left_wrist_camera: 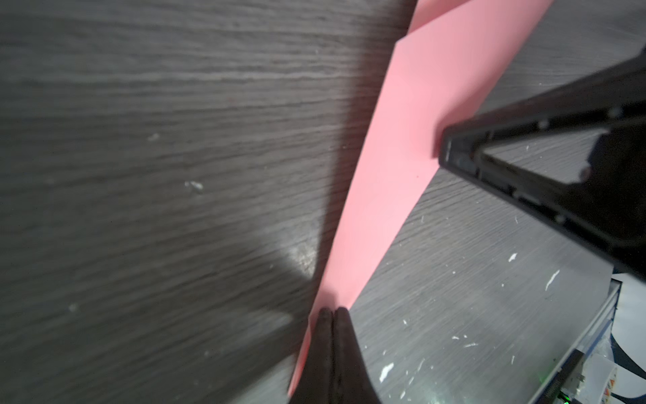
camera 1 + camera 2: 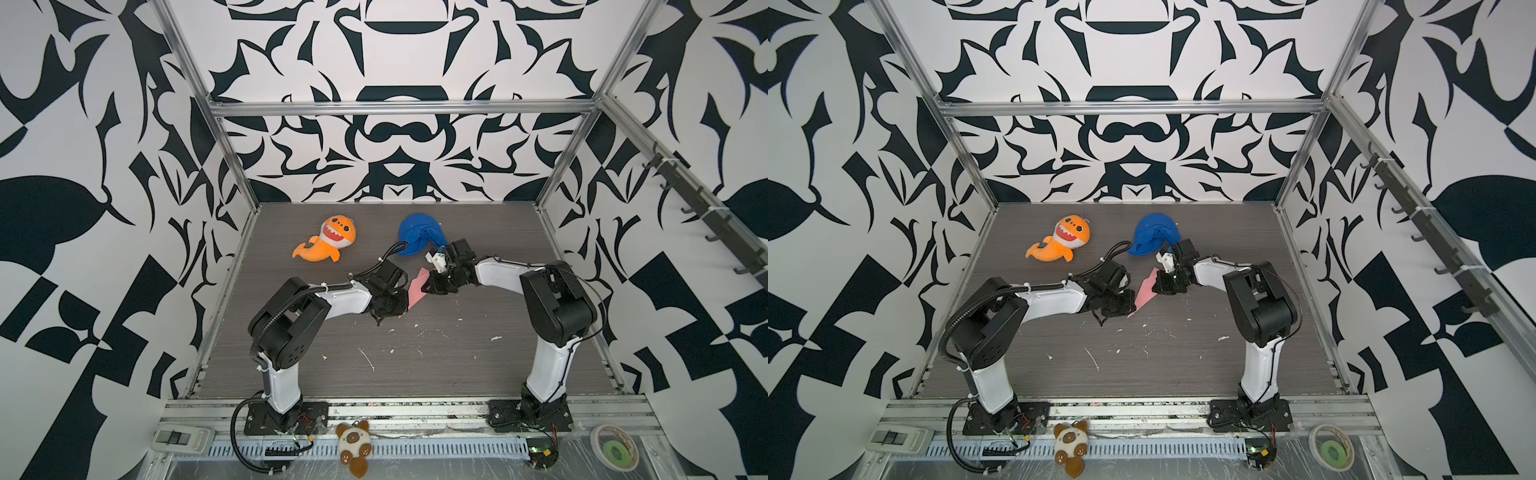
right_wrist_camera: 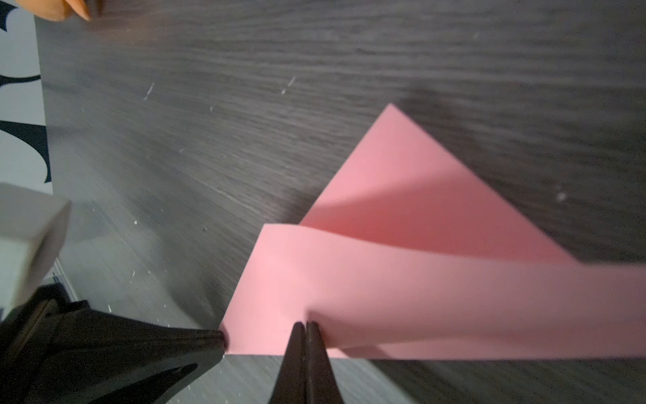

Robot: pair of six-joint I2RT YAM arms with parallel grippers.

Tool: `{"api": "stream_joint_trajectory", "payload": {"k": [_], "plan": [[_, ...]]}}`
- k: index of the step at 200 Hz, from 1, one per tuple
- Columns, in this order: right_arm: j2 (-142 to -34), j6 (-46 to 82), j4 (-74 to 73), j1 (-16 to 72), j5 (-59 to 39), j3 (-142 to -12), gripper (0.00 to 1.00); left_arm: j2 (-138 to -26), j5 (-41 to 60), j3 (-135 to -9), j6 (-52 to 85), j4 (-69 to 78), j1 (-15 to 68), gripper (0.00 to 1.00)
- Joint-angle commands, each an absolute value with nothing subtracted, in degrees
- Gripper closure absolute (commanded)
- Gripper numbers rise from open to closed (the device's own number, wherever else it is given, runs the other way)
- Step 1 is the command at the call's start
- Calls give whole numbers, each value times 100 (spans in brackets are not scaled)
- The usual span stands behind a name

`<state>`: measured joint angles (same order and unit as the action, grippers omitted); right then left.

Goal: Fold a paper plane with a square sheet of paper (pick it up from the middle)

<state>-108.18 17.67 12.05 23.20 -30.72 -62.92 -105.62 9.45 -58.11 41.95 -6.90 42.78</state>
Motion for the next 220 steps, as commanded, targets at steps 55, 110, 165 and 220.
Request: {"api": "stream_joint_trajectory", "payload": {"k": [55, 110, 165, 220], "plan": [[-10891, 1246, 2138, 2869, -2850, -7002, 98, -10895, 558, -5735, 4096, -1573, 4254, 100], [-11155, 1307, 2642, 2854, -2295, -7395, 99, -10925, 549, -5712, 4093, -1581, 4252, 100], [-11327, 1467, 2868, 2701, -1851, -7469, 100, -10925, 528, -5692, 4088, -1597, 4260, 100], [-11338, 1598, 3084, 2458, -1365, -7567, 100, -10925, 522, -5672, 4095, -1608, 4263, 100]]}}
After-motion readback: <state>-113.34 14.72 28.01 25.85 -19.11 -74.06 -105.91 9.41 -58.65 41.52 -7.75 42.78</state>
